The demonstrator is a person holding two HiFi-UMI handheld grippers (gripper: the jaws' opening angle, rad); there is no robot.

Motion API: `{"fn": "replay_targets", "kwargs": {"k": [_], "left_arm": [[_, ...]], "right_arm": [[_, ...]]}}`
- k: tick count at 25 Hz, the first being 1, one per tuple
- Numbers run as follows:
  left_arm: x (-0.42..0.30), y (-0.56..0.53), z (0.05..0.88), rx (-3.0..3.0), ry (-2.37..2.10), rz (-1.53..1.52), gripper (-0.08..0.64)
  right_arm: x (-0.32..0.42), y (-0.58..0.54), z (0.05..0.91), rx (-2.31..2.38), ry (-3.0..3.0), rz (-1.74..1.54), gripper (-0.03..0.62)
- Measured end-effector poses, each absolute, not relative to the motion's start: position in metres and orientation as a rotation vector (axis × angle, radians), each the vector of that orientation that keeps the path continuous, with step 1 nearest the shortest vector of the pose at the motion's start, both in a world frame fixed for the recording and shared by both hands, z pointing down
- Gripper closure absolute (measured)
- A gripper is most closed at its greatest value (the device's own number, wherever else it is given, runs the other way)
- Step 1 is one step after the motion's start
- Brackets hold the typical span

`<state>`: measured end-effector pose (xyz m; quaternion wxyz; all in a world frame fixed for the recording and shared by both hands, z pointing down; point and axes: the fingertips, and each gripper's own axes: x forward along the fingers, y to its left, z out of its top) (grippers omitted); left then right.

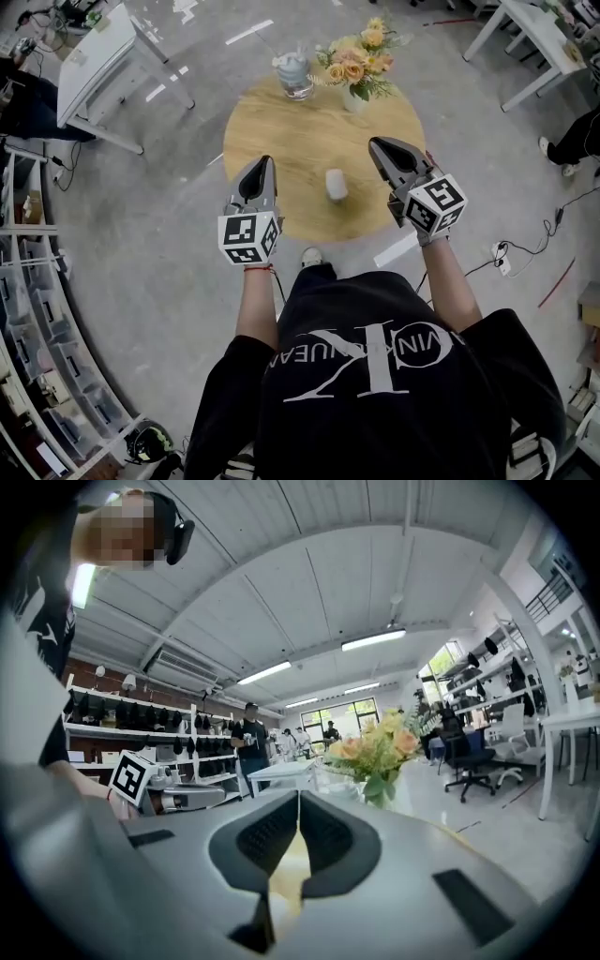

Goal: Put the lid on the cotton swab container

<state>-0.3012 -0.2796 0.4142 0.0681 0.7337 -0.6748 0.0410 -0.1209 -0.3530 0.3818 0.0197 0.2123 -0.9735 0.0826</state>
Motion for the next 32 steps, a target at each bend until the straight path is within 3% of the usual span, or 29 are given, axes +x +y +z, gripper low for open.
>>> {"fn": "replay_targets", "kwargs": {"k": [18, 32], "left_arm": [[-0.325, -0.265, 0.351, 2.162, -2.271, 0.017, 0.549], [-0.330, -0.256, 0.356, 2.135, -2.283, 0.010, 0.549]], "right_arm": [[-0.100, -0.368, 0.330, 0.805, -3.097, 0.068, 0.577], [-0.100, -0.365, 0.336, 0.818, -3.101, 0.120, 0.577]]}}
